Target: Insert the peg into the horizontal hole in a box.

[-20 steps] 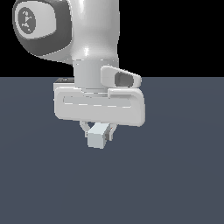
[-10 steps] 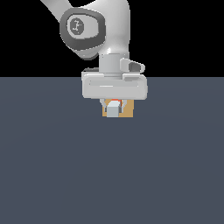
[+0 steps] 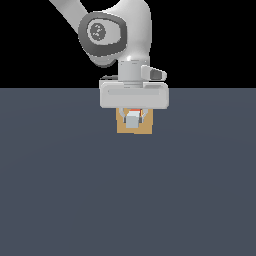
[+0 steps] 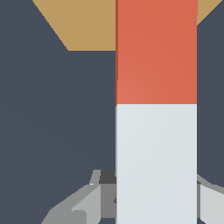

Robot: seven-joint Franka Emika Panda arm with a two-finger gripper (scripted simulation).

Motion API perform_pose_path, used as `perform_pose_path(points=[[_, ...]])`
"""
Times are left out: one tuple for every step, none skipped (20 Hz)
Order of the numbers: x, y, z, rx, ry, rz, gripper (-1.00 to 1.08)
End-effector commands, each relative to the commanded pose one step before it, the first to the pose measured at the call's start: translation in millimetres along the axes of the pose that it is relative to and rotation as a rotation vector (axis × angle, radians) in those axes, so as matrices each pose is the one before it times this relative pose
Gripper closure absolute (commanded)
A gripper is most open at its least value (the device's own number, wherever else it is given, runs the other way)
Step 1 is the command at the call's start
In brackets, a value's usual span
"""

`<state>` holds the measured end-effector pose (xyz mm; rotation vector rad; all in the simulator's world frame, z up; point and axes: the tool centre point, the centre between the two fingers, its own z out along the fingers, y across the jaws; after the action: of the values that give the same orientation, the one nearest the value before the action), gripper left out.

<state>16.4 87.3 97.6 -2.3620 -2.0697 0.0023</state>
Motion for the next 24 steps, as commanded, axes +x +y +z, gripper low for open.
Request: perform_pose_path(points=[[0.10,0.96,-1.15,-0.00188,0.00028,0.00092,1.08],[-0.02,-0.82,1.11,0.00190,-0.00040,-0.00071,1.08],[-0.22,0.46,-0.01,0.00000,0.00000,0.00000,1.08],[0.07,1.00,-1.06,-0.00152,0.00059,-0.00128,1.08],[-0.11,1.09,-0.79,-0.00112,0.00044,-0.00097,1.08],[-0.22,0.45,-0.01,0.00000,0.00000,0.00000,1.08],[0.00,0.00,0.00,0.00000,0.00000,0.00000,1.08],[0.00,0.00,0.00,0.00000,0.00000,0.00000,1.08],[0.00,0.00,0.00,0.00000,0.00000,0.00000,1.08],[-0.10,-0.83,0.84,0.00160,-0.00054,0.00004,1.08],[0.43,-0.04,0.00,0.00000,0.00000,0.00000,1.08],[1.30,-0.10,0.00,0.00000,0.00000,0.00000,1.08],[2.17,-0.15,0.01,0.00000,0.00000,0.00000,1.08],[3.06,-0.17,0.01,0.00000,0.00000,0.00000,1.08],[3.96,-0.17,0.01,0.00000,0.00000,0.00000,1.08],[4.88,-0.15,0.02,0.00000,0.00000,0.00000,1.08],[5.76,-0.11,0.02,0.00000,0.00000,0.00000,1.08],[6.46,-0.11,-0.41,-0.00059,0.00035,0.00007,1.08],[7.25,-0.03,0.02,0.00000,0.00000,0.00000,1.08],[7.91,0.00,0.02,0.00000,0.00000,0.00000,1.08],[8.37,-0.06,-0.42,-0.00064,0.00025,-0.00007,1.08],[7.69,0.03,0.03,0.00000,0.00000,0.00000,1.08],[6.81,0.04,0.02,0.00000,0.00000,0.00000,1.08],[5.92,0.06,0.02,0.00000,0.00000,0.00000,1.08]])
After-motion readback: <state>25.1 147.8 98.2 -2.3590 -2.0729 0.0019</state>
